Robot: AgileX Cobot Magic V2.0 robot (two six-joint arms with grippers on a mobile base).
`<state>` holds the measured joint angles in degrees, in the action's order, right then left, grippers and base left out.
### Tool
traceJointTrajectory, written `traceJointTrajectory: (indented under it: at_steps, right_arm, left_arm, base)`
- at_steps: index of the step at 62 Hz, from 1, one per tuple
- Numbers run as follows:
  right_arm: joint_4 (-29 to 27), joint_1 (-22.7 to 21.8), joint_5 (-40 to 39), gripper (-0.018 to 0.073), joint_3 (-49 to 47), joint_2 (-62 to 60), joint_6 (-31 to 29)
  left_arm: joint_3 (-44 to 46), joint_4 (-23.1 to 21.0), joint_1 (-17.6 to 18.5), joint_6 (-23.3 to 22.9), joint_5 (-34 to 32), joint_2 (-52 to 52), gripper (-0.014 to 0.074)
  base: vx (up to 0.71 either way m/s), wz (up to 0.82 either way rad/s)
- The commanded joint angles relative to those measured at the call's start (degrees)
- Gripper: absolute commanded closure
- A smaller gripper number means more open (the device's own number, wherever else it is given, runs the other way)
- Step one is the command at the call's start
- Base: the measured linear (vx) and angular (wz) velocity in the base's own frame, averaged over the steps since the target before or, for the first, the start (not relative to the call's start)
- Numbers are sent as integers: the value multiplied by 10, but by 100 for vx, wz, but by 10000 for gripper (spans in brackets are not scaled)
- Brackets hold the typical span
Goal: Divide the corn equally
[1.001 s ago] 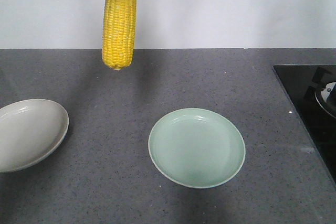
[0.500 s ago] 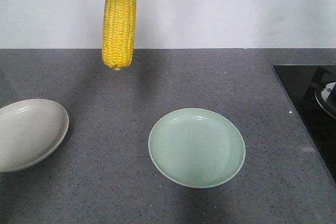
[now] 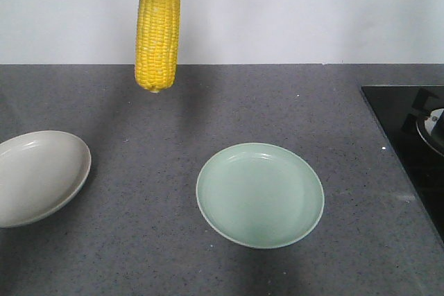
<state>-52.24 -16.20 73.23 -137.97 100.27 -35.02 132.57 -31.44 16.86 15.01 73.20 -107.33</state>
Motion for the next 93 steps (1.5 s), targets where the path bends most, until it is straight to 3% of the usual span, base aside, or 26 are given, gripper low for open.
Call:
traceJointTrajectory:
  at_steps: [1,69,82,88,93]
  right_arm:
    - [-23,-2,6,566,-12,-24,-3]
    - [-23,-2,6,566,-12,-24,-3]
    - [-47,-2,-2,566,-12,-24,1]
    - [-86,0,6,566,-12,-21,31]
    - [-103,15,6,566,-11,-13,96]
  left_arm:
    - [16,-22,0,-4,-14,29,603]
    - [16,-22,1,-4,-14,29,603]
    - [16,-22,1,-4,-14,29,603]
    - [16,-22,1,-4,-15,29,603]
    - [16,-22,1,-4,-15,29,603]
  base:
    - [0,0]
    - [0,0]
    - [0,0]
    - [0,0]
    - [0,0]
